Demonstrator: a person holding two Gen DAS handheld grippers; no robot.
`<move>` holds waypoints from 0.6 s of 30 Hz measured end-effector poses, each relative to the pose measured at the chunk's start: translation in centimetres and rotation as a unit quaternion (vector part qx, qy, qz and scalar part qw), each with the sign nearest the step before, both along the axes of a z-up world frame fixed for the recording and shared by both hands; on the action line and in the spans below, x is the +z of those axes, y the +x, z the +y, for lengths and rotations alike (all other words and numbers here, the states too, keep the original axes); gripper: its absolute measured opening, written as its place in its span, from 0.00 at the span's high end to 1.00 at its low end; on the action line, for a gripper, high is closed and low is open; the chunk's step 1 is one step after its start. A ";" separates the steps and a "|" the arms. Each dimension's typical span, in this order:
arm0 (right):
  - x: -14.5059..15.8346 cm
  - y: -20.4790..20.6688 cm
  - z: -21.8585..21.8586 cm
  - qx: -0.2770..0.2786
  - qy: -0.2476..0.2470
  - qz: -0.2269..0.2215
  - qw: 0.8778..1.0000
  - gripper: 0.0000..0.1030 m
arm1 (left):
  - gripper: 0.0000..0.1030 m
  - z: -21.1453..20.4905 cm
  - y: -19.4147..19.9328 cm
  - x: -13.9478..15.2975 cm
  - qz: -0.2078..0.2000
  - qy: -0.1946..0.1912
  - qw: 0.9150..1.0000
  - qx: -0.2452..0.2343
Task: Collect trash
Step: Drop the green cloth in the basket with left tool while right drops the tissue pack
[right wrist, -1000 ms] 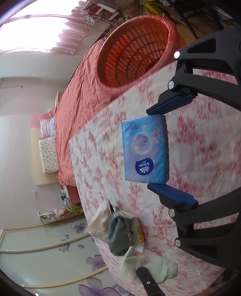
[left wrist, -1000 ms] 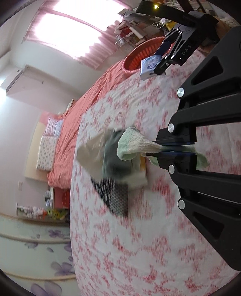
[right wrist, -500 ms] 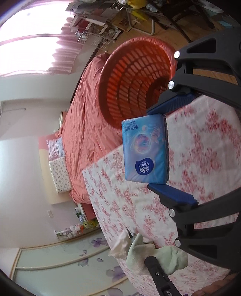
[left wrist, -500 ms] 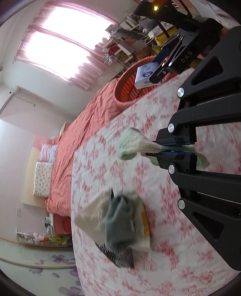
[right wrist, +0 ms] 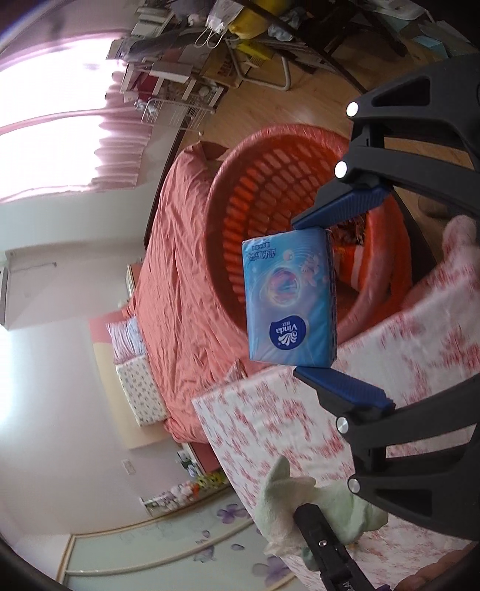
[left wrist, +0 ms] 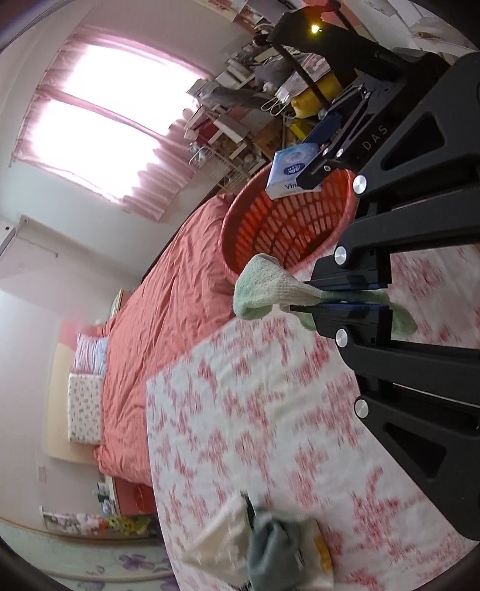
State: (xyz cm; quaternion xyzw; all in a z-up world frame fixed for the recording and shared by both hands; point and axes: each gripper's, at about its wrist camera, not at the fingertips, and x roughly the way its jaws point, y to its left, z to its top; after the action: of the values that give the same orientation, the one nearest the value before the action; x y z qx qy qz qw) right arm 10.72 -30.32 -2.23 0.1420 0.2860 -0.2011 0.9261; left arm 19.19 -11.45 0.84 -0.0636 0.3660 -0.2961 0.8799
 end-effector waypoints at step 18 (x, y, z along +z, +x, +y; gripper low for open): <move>-1.0 0.9 -6.8 -0.040 0.018 -0.019 0.999 0.30 | 0.96 -8.5 1.7 -1.3 0.021 0.001 0.998 -0.063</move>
State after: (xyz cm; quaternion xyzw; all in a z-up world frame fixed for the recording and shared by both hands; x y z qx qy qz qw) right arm 11.58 -37.08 -3.25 0.1739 0.2661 -0.2302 0.9197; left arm 20.89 -19.92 -0.51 -0.0460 0.3883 -0.3491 0.8516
